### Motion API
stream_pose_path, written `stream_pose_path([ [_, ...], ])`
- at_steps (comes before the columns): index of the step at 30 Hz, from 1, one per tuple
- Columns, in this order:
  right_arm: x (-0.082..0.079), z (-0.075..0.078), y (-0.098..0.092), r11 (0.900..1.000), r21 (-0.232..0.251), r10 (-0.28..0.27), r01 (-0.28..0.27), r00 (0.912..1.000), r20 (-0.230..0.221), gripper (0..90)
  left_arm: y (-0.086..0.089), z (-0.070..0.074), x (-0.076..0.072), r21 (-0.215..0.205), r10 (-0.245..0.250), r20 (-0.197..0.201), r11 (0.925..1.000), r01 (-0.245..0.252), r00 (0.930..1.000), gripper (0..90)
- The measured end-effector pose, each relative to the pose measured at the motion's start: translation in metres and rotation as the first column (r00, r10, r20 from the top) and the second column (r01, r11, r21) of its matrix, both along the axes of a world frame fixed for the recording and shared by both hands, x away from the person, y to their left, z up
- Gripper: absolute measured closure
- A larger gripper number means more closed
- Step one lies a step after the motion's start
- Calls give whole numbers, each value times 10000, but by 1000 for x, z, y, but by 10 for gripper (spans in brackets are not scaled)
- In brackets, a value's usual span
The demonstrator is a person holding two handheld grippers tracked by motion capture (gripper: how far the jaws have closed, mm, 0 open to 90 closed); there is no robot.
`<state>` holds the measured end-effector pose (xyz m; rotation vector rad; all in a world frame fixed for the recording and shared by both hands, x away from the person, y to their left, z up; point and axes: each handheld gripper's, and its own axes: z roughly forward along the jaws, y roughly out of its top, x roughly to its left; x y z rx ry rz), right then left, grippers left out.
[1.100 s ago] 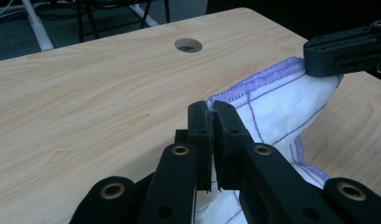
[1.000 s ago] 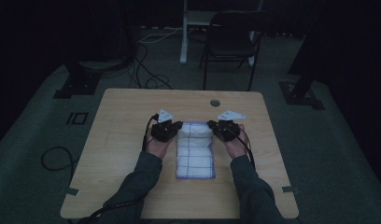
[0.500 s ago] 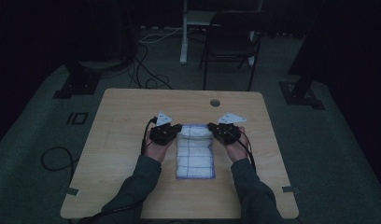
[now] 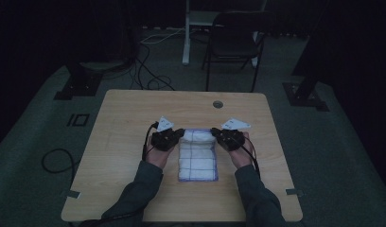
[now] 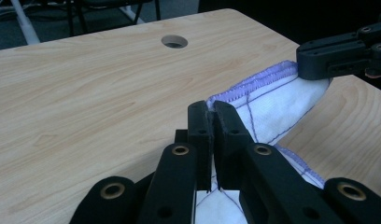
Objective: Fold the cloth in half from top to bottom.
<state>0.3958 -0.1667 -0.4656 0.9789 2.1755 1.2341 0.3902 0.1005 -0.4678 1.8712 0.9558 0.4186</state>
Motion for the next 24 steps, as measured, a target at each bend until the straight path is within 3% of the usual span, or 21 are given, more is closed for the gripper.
stream_pose_path([
  [24, -16, -1, 0, 9997, 93, 219, -220, 9996, 159, 868, 5, -5, -19, -196, -98, -34, 9998, 97, 9999, 870],
])
